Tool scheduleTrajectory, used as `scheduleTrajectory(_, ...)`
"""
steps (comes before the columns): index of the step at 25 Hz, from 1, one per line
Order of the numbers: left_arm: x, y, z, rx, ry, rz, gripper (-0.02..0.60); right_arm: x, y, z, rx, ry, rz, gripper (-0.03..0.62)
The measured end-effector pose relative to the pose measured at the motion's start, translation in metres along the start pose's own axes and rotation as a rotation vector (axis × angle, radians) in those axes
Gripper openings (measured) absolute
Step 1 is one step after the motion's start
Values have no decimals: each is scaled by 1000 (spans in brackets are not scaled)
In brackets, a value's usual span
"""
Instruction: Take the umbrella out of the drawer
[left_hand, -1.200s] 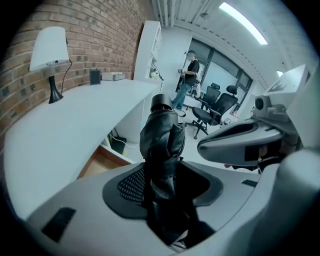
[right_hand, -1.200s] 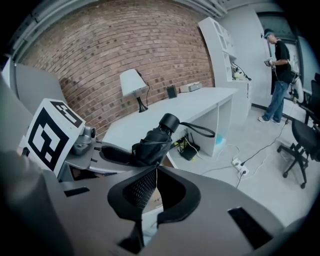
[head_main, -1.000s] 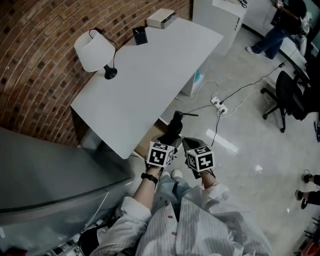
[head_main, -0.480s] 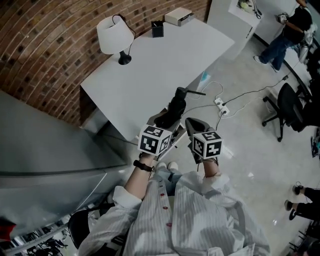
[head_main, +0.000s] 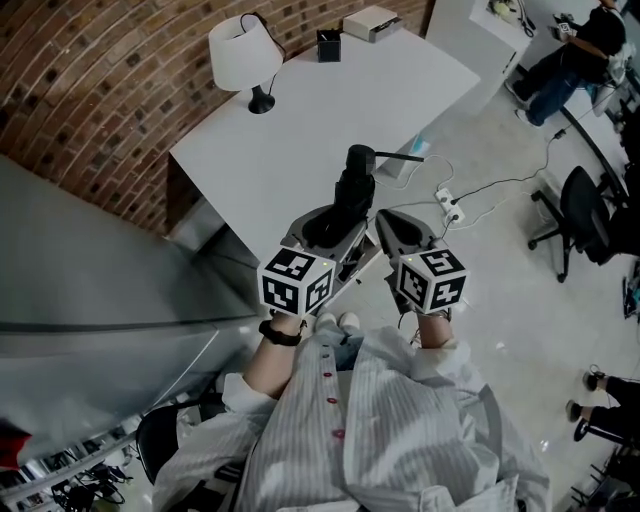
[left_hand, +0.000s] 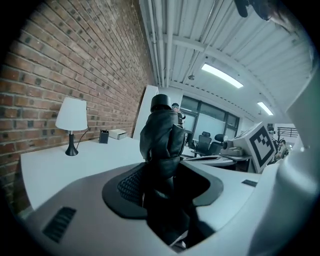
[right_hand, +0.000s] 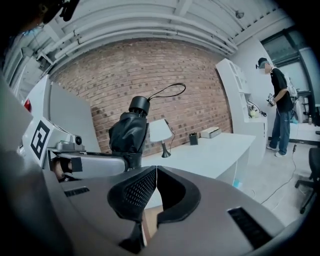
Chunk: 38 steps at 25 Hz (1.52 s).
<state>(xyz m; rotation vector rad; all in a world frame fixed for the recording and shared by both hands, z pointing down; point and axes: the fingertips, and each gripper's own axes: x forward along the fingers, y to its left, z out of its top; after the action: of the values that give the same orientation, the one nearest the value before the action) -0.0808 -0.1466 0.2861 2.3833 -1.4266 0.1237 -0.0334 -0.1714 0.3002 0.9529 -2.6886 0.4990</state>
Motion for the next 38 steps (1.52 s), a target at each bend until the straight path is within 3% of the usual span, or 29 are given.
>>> scheduleTrajectory(14,-42,-19,41,43,-149,-19,210,-18,18,23,-47,-52,49,35)
scheduleTrajectory(38,-55,-28,38,35,-160,-24,210,-25,31,14,-53,-44,67,34)
